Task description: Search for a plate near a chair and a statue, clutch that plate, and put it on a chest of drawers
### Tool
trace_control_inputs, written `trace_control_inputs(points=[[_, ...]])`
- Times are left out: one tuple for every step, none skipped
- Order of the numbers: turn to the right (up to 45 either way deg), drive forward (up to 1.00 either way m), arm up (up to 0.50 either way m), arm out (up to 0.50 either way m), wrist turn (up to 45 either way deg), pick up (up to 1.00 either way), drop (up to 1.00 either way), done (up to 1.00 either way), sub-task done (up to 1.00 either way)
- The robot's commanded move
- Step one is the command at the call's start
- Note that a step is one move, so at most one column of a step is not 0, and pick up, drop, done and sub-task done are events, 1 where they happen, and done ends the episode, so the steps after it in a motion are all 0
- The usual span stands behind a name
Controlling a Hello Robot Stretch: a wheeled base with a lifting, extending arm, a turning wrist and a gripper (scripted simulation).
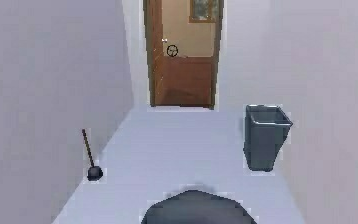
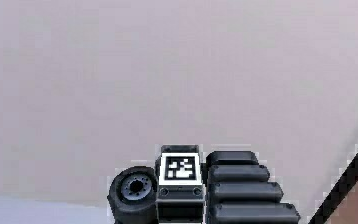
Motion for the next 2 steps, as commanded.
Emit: trace_control_inputs(points=[[0.0,1.0,0.0,0.0,0.0,0.0,0.0,0.0,0.0],[0.0,1.0,0.0,0.0,0.0,0.0,0.0,0.0,0.0]])
